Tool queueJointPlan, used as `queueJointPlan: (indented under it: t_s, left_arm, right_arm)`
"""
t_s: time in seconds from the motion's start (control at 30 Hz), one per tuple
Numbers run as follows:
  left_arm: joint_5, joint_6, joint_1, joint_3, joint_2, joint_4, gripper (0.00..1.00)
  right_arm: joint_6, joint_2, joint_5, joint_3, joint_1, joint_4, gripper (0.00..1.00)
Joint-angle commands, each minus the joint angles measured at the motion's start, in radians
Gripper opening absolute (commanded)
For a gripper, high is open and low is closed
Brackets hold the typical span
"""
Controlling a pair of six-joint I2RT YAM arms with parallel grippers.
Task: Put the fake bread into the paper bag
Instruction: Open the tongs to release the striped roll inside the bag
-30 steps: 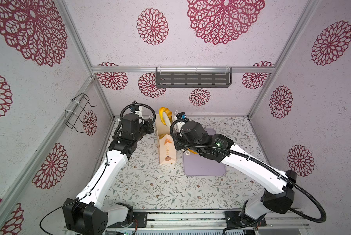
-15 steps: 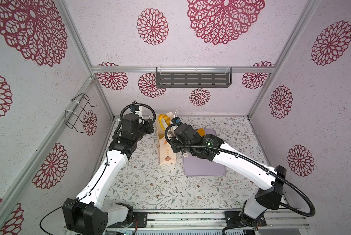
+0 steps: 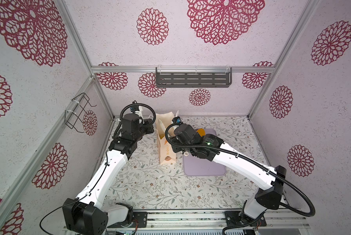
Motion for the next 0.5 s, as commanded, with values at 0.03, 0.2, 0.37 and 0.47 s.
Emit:
queueJointPlan:
  t_s: [0.03, 0.2, 0.37, 0.47]
  left_arm:
    - [0.007, 0.004, -0.003, -0.002, -0.013, 0.019, 0.00]
    - [0.007, 0.005, -0.003, -0.002, -0.015, 0.020, 0.00]
    - [0.007, 0.004, -0.003, -0.002, -0.015, 0.019, 0.00]
    - [0.006, 0.005, -0.003, -0.002, -0.015, 0.018, 0.00]
  right_arm:
    - [0.015, -0.026, 0.030, 0.045, -0.001, 0.037, 0.49]
    - [0.006, -0.062, -0.023, 0.020, -0.001, 0.086, 0.49]
    - [-0.007, -0.112, -0.031, -0.007, -0.002, 0.112, 0.49]
    - [-0.017, -0.144, -0.030, -0.028, -0.001, 0.125, 0.49]
